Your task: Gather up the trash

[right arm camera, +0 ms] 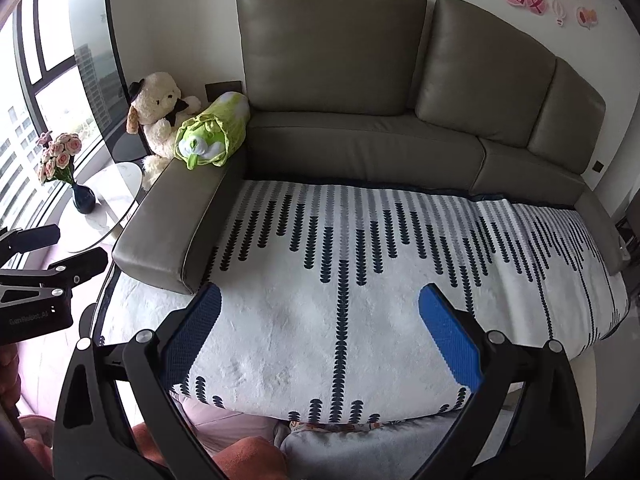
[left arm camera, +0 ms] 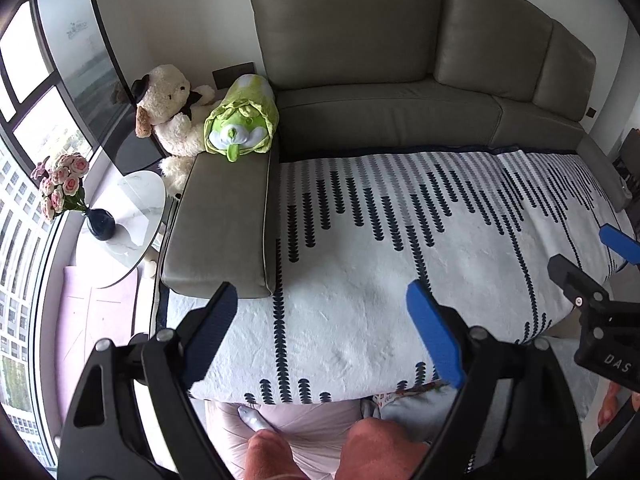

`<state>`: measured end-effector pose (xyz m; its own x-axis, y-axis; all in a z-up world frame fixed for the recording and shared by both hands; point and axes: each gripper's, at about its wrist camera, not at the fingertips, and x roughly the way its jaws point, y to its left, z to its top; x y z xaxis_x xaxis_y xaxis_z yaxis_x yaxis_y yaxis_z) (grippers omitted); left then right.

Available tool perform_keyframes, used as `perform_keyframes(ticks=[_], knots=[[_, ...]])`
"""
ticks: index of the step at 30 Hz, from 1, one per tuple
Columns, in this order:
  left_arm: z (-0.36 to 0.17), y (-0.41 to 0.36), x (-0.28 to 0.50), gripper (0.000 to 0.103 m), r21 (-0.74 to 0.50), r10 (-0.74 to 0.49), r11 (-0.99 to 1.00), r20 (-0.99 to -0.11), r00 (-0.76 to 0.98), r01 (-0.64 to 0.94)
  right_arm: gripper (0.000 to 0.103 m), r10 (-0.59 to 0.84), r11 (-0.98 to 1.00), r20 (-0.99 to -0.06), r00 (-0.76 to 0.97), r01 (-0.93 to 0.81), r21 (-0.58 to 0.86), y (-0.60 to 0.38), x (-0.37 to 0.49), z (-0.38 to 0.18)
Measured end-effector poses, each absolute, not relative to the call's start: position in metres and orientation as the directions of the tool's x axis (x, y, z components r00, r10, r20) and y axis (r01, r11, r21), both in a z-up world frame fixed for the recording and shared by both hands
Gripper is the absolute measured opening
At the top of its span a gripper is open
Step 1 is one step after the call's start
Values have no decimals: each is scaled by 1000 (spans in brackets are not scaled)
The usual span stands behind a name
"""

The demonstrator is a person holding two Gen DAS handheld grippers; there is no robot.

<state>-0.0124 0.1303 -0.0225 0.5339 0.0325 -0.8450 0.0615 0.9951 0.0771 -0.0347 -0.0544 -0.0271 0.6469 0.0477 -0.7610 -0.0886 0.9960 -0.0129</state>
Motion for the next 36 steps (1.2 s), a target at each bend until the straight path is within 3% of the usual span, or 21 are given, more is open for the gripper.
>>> perform_keyframes(ticks=[22, 36], knots=[[-28, 93, -41, 86, 57, 90, 995, -848, 523, -80, 96, 178, 962, -748, 639, -273, -4, -83, -42, -25], [-24, 80, -50, 86, 69, 100, 995, -838, 537, -78, 96, 185, 959, -743, 644, -284, -7, -97, -56, -28]])
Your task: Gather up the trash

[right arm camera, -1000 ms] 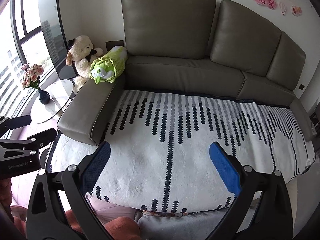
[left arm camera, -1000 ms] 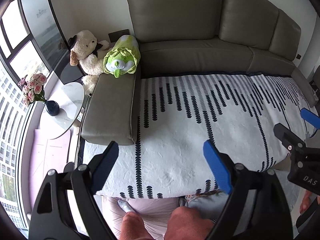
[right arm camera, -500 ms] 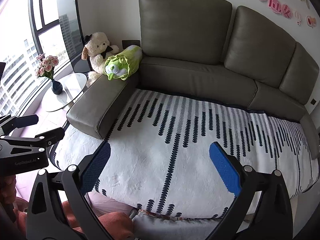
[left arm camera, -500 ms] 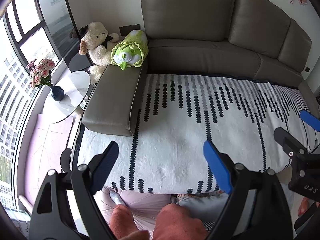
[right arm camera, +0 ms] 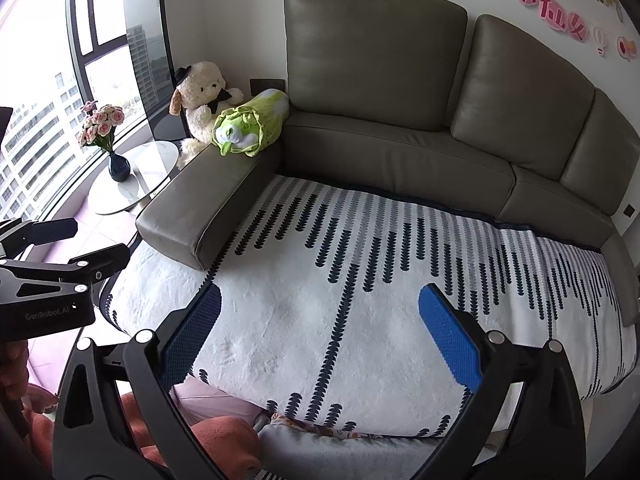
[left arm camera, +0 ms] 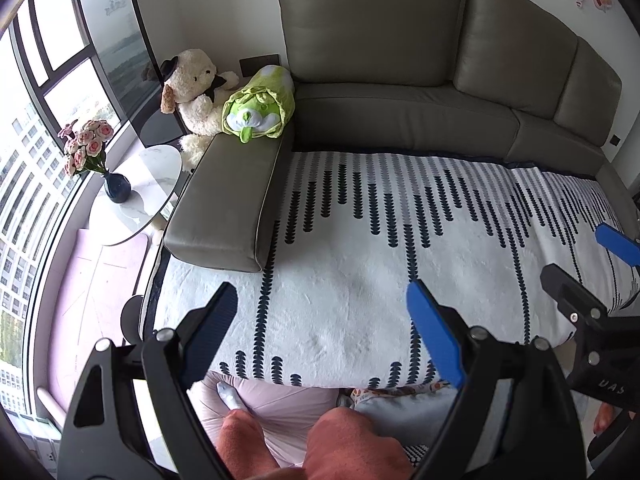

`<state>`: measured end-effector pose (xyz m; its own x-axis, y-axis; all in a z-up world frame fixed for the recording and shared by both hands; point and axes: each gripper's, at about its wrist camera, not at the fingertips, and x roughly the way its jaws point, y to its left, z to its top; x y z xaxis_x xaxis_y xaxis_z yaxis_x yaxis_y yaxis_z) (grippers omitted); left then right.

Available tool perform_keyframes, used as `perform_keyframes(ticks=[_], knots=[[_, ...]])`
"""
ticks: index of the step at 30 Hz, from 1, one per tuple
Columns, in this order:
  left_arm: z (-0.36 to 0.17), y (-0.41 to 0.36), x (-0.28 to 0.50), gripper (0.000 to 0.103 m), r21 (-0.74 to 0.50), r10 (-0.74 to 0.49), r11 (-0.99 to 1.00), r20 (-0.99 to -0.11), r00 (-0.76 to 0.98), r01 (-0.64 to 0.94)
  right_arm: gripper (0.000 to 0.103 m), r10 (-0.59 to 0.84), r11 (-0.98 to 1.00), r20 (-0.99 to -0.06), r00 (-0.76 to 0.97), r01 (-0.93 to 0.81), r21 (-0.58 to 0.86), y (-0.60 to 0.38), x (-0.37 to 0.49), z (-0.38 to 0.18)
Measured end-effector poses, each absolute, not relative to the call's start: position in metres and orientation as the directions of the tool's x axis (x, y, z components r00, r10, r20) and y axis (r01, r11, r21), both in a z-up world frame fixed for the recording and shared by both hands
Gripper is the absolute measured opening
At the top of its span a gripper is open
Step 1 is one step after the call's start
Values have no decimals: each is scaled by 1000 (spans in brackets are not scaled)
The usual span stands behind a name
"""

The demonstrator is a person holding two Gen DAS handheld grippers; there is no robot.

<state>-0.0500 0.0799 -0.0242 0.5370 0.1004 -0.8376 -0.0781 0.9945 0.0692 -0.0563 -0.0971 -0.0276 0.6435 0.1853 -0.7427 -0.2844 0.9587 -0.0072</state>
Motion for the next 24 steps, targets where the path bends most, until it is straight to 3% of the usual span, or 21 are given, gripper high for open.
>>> perform_keyframes(ticks=[24], knots=[[-22, 76, -47, 86, 68, 96, 995, -838, 537, -72, 96, 197, 956, -736, 648, -294, -3, -101, -60, -25]])
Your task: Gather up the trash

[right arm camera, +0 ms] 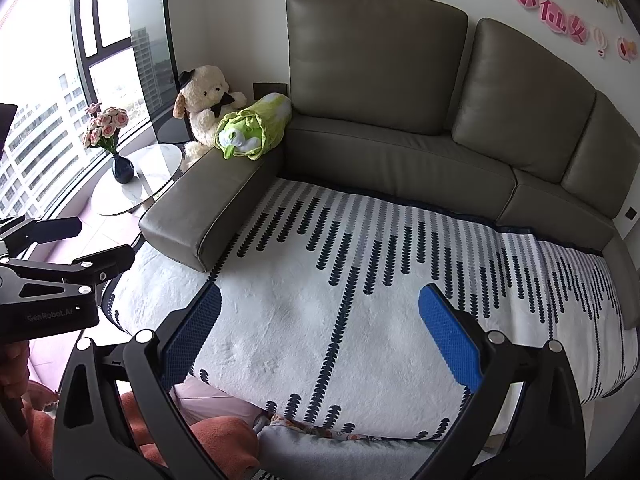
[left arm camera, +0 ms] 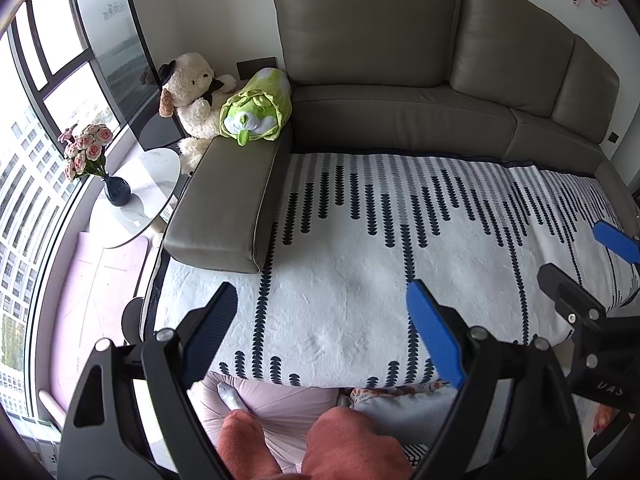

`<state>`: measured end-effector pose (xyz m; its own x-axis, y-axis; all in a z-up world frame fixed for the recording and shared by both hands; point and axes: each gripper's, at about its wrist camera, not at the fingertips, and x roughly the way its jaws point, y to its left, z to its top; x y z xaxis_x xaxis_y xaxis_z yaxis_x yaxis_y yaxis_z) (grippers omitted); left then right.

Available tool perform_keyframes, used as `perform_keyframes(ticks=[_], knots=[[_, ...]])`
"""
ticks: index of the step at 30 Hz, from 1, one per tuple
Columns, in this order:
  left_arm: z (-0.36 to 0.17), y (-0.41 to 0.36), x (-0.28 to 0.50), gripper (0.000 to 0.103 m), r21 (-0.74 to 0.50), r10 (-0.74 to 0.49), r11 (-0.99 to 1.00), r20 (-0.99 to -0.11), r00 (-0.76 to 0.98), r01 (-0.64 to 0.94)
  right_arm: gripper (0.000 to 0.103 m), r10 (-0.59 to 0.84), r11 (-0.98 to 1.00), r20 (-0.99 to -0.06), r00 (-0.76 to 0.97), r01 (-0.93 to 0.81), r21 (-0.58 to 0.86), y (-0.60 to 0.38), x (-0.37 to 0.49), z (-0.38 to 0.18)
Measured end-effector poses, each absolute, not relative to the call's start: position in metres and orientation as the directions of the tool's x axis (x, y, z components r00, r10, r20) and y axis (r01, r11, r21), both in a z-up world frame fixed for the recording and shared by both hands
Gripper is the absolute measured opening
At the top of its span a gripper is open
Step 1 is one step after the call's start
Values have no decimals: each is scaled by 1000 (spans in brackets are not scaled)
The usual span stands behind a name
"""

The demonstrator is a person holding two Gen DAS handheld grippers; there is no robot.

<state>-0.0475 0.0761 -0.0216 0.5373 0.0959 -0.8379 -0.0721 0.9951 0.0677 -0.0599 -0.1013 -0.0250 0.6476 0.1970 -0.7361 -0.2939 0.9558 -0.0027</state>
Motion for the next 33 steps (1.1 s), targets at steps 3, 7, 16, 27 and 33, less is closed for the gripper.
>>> perform_keyframes(ticks=[3, 7, 16, 27, 33], knots=[[-22, 76, -48, 86, 71, 98, 995, -837, 538, -72, 96, 199, 955, -737, 646, -298, -3, -102, -57, -23], [-22, 76, -48, 86, 71, 97, 995, -836, 540, -70, 96, 202, 952, -736, 646, -305, -7, -102, -55, -20], [-22, 76, -49, 86, 71, 99, 995, -836, 540, -72, 96, 207, 950, -734, 647, -313, -9, -99, -53, -19], [-21, 75, -49, 86, 70, 105, 994, -834, 542, -85, 96, 216, 946, -732, 646, -324, -8, -95, -52, -21], [-21, 75, -49, 86, 70, 106, 994, -832, 545, -85, 96, 215, 946, -731, 648, -323, -7, -95, -52, -20]])
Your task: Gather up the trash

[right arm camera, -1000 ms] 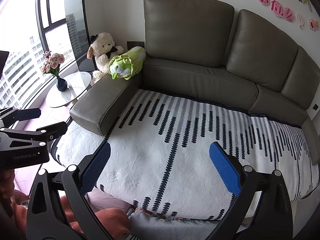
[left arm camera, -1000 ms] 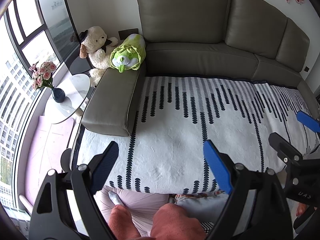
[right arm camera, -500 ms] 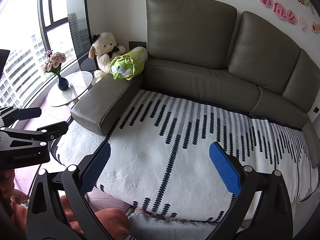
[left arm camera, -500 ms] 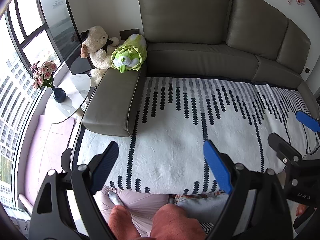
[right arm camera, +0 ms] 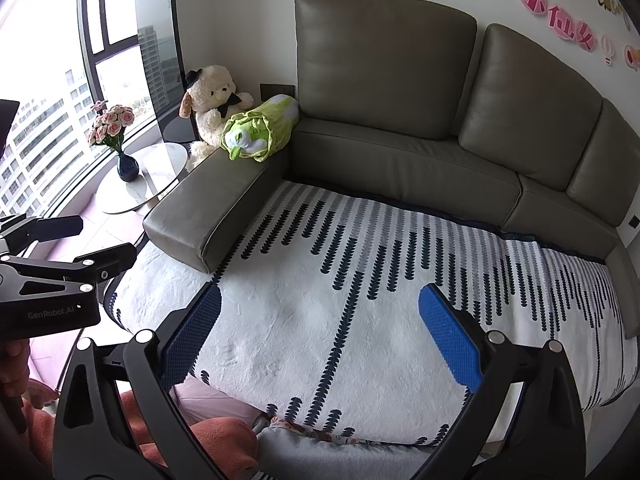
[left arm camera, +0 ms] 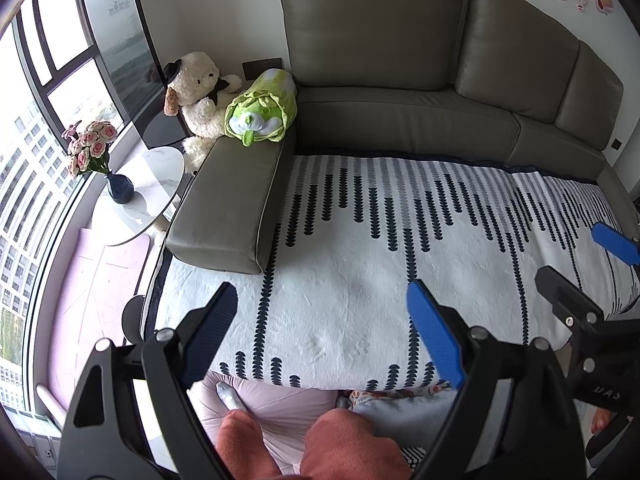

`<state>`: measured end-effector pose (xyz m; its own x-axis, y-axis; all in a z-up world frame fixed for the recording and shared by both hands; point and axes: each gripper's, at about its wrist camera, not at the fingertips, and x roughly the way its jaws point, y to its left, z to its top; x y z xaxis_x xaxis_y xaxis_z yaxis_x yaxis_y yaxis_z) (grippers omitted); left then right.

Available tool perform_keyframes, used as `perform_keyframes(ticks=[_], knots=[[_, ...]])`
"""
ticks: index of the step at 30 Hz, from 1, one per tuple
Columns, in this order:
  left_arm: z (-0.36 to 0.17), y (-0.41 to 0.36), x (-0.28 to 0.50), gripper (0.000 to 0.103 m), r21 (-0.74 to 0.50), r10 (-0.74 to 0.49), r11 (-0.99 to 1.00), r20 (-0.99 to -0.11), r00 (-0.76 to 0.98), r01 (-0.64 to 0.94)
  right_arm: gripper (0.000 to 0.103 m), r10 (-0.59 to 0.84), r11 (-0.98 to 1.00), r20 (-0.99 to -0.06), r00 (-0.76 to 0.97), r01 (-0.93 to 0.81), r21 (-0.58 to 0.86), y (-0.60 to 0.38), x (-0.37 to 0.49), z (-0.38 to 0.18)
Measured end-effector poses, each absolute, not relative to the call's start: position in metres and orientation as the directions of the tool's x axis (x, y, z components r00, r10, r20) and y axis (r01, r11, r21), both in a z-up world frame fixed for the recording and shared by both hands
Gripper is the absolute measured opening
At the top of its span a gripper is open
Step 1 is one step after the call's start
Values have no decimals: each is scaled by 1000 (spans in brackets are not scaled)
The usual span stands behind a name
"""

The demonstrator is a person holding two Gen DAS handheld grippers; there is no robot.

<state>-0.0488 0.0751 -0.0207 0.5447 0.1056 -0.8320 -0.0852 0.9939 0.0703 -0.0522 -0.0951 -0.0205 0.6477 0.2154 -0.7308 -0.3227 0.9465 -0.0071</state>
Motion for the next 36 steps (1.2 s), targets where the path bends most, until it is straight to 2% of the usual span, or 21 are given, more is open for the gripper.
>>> perform_keyframes(ticks=[36], knots=[[-20, 72, -47, 86, 62, 92, 995, -831, 549, -73, 96, 219, 949, -728, 650, -316, 3, -94, -52, -19]])
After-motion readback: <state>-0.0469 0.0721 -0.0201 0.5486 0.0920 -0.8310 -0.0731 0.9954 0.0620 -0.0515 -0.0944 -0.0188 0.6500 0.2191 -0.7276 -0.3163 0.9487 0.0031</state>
